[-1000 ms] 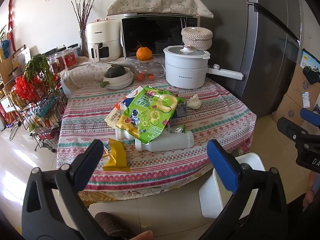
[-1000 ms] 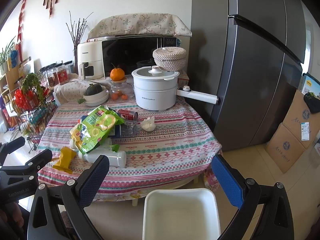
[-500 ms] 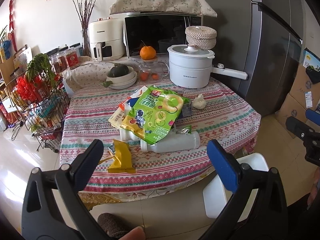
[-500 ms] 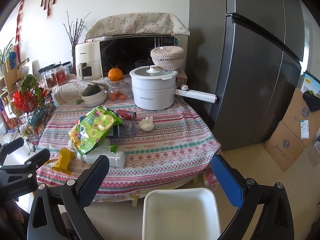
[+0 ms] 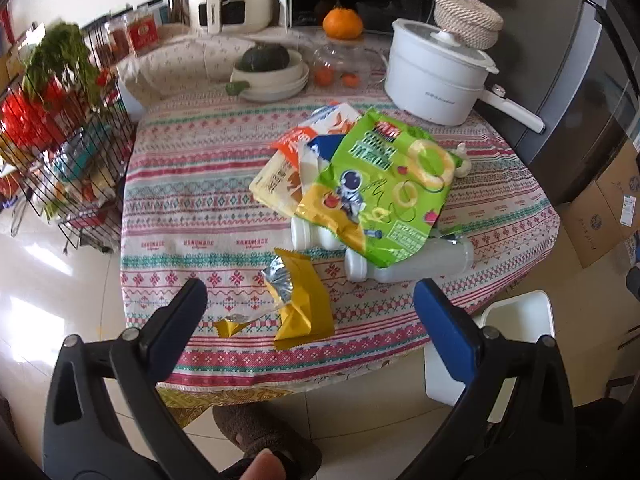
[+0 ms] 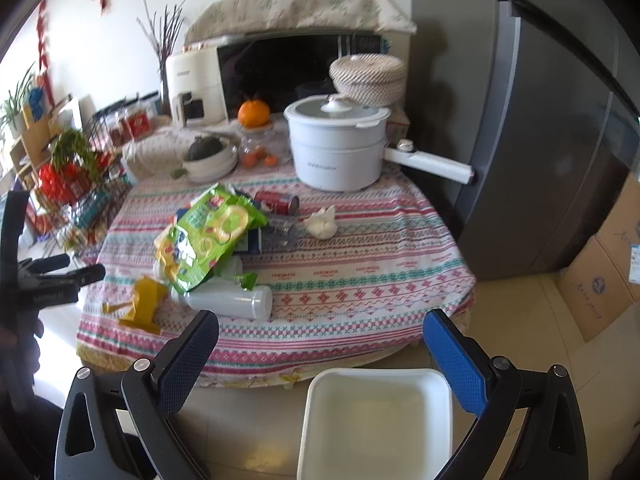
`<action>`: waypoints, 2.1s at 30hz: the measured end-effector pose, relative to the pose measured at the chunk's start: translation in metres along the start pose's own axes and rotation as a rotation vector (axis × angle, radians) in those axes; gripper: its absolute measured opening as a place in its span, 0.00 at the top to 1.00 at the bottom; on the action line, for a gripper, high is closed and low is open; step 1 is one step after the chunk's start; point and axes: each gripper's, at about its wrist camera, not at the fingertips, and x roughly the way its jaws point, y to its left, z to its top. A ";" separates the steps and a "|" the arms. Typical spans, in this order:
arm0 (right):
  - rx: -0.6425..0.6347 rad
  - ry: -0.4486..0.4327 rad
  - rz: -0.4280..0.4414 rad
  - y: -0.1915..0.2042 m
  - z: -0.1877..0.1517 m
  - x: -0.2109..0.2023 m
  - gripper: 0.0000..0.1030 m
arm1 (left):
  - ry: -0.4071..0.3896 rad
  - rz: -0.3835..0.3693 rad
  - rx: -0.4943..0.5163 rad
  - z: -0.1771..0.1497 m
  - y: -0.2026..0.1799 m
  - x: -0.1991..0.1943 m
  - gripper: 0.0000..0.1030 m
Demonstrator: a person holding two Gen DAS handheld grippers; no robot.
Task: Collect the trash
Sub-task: 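Grasp the yellow foil wrapper with the left tool while the right tool grasps the green chip bag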
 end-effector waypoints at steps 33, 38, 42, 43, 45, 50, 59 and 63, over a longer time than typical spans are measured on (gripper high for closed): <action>0.282 0.166 0.418 0.059 0.041 0.207 0.18 | 0.213 -0.151 -0.268 -0.017 0.035 0.072 0.66; 0.356 0.206 0.445 0.063 0.040 0.229 0.20 | 0.175 -0.141 -0.251 -0.014 0.041 0.053 0.67; 0.340 0.211 0.486 0.069 0.044 0.239 0.23 | 0.174 -0.149 -0.245 -0.020 0.038 0.051 0.67; 0.343 0.209 0.491 0.070 0.045 0.243 0.23 | 0.173 -0.150 -0.243 -0.019 0.036 0.055 0.67; 0.368 0.210 0.506 0.069 0.045 0.251 0.25 | 0.169 -0.150 -0.236 -0.018 0.039 0.061 0.67; 0.492 0.219 0.611 0.063 0.041 0.274 0.54 | 0.149 -0.150 -0.235 -0.012 0.037 0.066 0.68; 0.627 0.155 0.663 0.038 0.046 0.263 0.89 | 0.066 -0.130 -0.223 0.001 0.033 0.050 0.68; 0.610 0.080 0.664 0.024 0.060 0.231 0.90 | 0.016 -0.160 -0.233 0.006 0.032 0.035 0.68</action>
